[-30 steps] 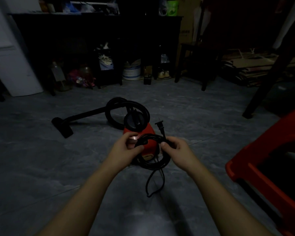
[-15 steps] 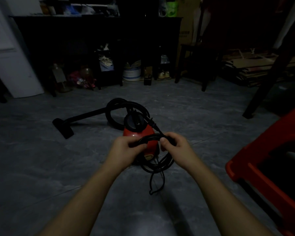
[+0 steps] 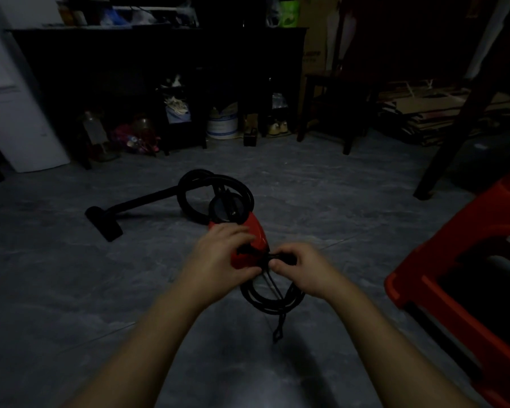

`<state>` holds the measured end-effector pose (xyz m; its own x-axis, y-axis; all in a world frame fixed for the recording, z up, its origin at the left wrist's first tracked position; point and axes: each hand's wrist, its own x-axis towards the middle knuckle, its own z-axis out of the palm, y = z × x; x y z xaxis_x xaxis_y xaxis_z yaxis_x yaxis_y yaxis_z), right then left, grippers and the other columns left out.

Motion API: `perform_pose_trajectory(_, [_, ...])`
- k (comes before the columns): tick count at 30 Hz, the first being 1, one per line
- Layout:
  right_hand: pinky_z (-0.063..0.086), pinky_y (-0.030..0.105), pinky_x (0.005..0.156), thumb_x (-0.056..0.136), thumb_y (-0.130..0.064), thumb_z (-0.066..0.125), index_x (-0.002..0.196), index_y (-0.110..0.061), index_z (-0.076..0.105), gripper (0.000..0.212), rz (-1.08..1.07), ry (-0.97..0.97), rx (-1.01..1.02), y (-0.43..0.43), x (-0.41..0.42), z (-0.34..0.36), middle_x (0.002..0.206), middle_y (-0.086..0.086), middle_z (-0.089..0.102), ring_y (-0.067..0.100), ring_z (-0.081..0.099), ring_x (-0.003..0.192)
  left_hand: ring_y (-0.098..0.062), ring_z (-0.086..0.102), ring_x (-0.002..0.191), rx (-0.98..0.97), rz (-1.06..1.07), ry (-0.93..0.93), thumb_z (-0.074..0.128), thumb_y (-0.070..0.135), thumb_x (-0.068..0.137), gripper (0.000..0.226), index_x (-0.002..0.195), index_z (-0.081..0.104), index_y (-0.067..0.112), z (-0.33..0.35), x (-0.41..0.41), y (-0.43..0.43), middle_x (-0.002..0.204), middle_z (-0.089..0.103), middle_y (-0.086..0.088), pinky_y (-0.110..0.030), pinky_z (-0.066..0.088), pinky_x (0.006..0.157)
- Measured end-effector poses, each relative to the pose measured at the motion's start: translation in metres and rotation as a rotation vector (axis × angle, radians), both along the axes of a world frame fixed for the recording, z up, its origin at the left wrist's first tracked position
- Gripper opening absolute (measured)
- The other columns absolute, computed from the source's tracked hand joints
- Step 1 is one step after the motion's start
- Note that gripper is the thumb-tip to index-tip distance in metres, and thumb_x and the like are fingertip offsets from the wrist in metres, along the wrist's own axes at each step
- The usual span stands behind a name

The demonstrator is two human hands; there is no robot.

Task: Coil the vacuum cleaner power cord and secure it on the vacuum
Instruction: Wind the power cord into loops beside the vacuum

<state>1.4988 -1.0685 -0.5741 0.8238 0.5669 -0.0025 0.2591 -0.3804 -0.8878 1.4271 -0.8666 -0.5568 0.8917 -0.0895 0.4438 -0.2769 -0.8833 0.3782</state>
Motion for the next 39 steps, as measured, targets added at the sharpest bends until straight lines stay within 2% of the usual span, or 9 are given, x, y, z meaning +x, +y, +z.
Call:
perform_pose_trajectory(5, [0.056, 0.038, 0.089, 0.088, -0.023, 0.07, 0.096, -0.022, 0.075, 0.009, 0.044, 0.02, 0.005, 0.003, -0.003, 0.003, 0.093, 0.0, 0.075, 0.015, 0.071, 0.092, 0.005, 0.065, 0.083, -0.076, -0.027, 0.238, 0.077, 0.046, 0.076, 0.029, 0.103, 0.072, 0.036, 0.005, -0.004, -0.007, 0.091, 0.073, 0.016, -0.027, 0.056, 0.074])
perform_pose_trajectory(12, [0.057, 0.033, 0.083, 0.087, -0.014, 0.073, 0.096, -0.012, 0.067, 0.011, 0.009, 0.097, 0.098, 0.002, -0.004, 0.007, 0.091, 0.008, 0.075, 0.019, 0.072, 0.088, 0.004, 0.067, 0.073, -0.336, 0.005, 0.379, 0.082, 0.03, 0.077, 0.018, 0.096, 0.078, 0.029, 0.003, -0.002, -0.012, 0.077, 0.073, 0.014, -0.01, 0.047, 0.063])
perform_pose_trajectory(15, [0.054, 0.022, 0.073, 0.085, -0.01, 0.074, 0.091, -0.015, 0.061, 0.015, -0.046, 0.115, 0.177, 0.005, -0.003, 0.008, 0.082, -0.001, 0.074, 0.008, 0.07, 0.079, 0.0, 0.07, 0.075, -0.483, 0.012, 0.381, 0.082, 0.022, 0.077, 0.018, 0.095, 0.079, 0.025, 0.005, -0.002, -0.014, 0.08, 0.076, 0.009, -0.017, 0.054, 0.068])
perform_pose_trajectory(19, [0.053, 0.016, 0.075, 0.088, -0.017, 0.072, 0.105, -0.013, 0.068, 0.018, -0.109, 0.117, 0.224, 0.002, -0.002, 0.013, 0.099, 0.001, 0.074, 0.004, 0.07, 0.09, -0.005, 0.072, 0.071, -0.65, 0.049, 0.383, 0.08, 0.011, 0.08, 0.018, 0.094, 0.079, 0.021, 0.01, -0.004, -0.01, 0.077, 0.077, 0.004, -0.015, 0.053, 0.062])
perform_pose_trajectory(23, [0.049, 0.007, 0.069, 0.093, -0.027, 0.065, 0.111, -0.017, 0.069, 0.021, -0.113, 0.193, 0.247, -0.001, -0.003, 0.015, 0.104, -0.004, 0.073, -0.005, 0.069, 0.089, -0.02, 0.075, 0.079, -0.818, 0.121, 0.385, 0.081, 0.013, 0.079, 0.017, 0.096, 0.08, 0.015, 0.013, -0.003, -0.002, 0.084, 0.078, -0.004, -0.031, 0.062, 0.073])
perform_pose_trajectory(28, [0.056, 0.022, 0.085, 0.093, -0.033, 0.064, 0.104, -0.026, 0.072, 0.015, -0.158, 0.263, 0.303, 0.001, 0.0, 0.019, 0.105, -0.001, 0.075, 0.01, 0.071, 0.1, -0.017, 0.075, 0.085, -1.022, 0.189, 0.368, 0.082, 0.013, 0.076, 0.021, 0.097, 0.079, 0.015, 0.012, 0.0, 0.003, 0.091, 0.078, -0.003, -0.018, 0.056, 0.066])
perform_pose_trajectory(31, [0.054, 0.022, 0.087, 0.095, -0.035, 0.061, 0.101, -0.025, 0.073, 0.017, -0.133, 0.304, 0.247, 0.001, -0.001, 0.021, 0.099, -0.005, 0.076, 0.005, 0.071, 0.095, -0.017, 0.075, 0.087, -1.12, 0.221, 0.359, 0.082, 0.011, 0.076, 0.025, 0.101, 0.078, 0.011, 0.012, 0.002, 0.005, 0.094, 0.078, -0.004, -0.016, 0.056, 0.065])
perform_pose_trajectory(35, [0.048, 0.02, 0.089, 0.094, -0.055, 0.049, 0.1, -0.016, 0.074, 0.046, -0.055, 0.382, 0.116, 0.001, -0.003, 0.019, 0.099, -0.006, 0.077, 0.002, 0.07, 0.097, -0.019, 0.075, 0.09, -1.193, 0.203, 0.365, 0.081, 0.013, 0.076, 0.027, 0.103, 0.077, 0.011, 0.011, 0.004, 0.008, 0.096, 0.078, -0.006, -0.023, 0.058, 0.074])
perform_pose_trajectory(39, [0.049, 0.028, 0.1, 0.096, -0.062, 0.037, 0.11, -0.005, 0.071, 0.068, -0.04, 0.489, 0.118, 0.003, -0.003, 0.017, 0.111, 0.006, 0.074, 0.016, 0.068, 0.11, -0.023, 0.074, 0.093, -1.219, 0.216, 0.352, 0.08, 0.013, 0.077, 0.028, 0.104, 0.077, 0.01, 0.008, 0.008, 0.012, 0.097, 0.078, -0.008, -0.031, 0.058, 0.08])
